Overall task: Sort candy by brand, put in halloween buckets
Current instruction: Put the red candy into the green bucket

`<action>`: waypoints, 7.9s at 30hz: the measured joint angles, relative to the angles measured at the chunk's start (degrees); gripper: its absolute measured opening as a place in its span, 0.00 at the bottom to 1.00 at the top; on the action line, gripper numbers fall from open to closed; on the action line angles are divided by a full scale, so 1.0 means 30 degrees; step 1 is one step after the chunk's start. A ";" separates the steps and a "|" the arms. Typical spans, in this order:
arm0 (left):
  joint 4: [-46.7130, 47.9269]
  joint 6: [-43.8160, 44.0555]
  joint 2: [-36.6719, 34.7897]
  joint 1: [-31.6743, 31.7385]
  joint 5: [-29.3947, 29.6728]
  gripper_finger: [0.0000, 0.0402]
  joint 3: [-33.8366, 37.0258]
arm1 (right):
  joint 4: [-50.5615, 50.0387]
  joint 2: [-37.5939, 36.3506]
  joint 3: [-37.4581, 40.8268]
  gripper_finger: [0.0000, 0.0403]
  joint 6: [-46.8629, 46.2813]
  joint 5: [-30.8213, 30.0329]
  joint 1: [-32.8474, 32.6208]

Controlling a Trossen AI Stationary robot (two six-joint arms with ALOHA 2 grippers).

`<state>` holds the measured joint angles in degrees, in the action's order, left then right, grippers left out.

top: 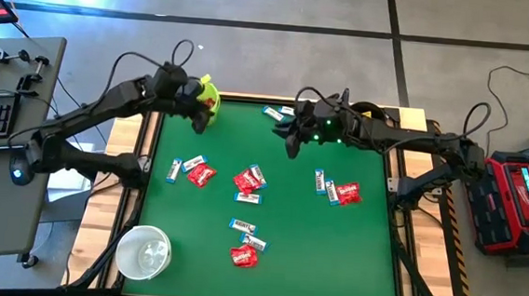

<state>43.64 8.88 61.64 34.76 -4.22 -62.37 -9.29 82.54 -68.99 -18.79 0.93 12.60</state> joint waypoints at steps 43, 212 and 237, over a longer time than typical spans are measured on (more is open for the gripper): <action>-0.6611 -0.5472 0.6661 -1.3263 0.5106 0.33 0.4629 | -0.4162 -0.0204 0.0007 0.39 0.0443 -0.3661 -0.3639; 0.2143 0.1305 0.0984 -1.3857 0.2641 0.04 0.2091 | 0.1630 -0.0175 0.5668 0.06 -0.0144 -0.4313 -0.3344; 0.1606 0.4517 0.1147 -1.1193 0.3009 0.29 0.7460 | 0.1572 -0.0175 0.5668 0.06 -0.0130 -0.4138 -0.3344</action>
<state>48.46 22.44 65.08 1.18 4.80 -39.99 -4.58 82.02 -51.99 -19.18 -11.49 2.57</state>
